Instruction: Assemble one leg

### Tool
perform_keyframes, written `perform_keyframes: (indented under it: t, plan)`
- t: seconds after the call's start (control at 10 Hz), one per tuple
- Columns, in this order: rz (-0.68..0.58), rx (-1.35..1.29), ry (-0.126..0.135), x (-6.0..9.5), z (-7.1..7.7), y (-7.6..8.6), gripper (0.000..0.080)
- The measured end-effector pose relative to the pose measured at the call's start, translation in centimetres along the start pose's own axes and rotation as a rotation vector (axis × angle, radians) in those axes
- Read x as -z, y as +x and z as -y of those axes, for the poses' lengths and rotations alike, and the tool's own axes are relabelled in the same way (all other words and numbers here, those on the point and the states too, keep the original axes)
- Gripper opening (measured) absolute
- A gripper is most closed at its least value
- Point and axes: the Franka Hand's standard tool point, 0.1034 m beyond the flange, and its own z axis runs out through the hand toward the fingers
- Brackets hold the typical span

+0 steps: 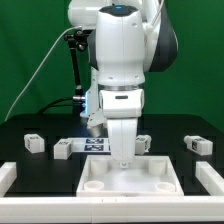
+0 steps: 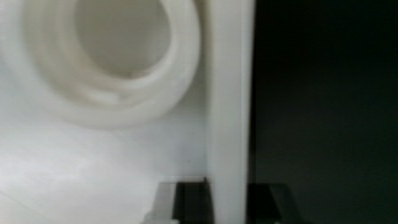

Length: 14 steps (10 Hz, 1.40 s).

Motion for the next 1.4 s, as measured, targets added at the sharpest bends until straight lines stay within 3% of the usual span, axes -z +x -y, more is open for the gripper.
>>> perform_keyframes:
  t: [0.5, 1.0, 1.2, 1.3, 1.4]
  plan:
    - [-0.027, 0.051, -0.009, -0.2, -0.8, 4.2, 0.0064]
    - [-0.025, 0.031, -0.006, -0.3, -0.9, 4.3, 0.0072]
    - [-0.025, 0.030, -0.006, -0.3, -0.9, 4.2, 0.0417]
    - [-0.025, 0.029, -0.005, -0.3, -1.0, 4.2, 0.0417]
    - [-0.025, 0.029, -0.005, -0.3, -1.0, 4.2, 0.0590]
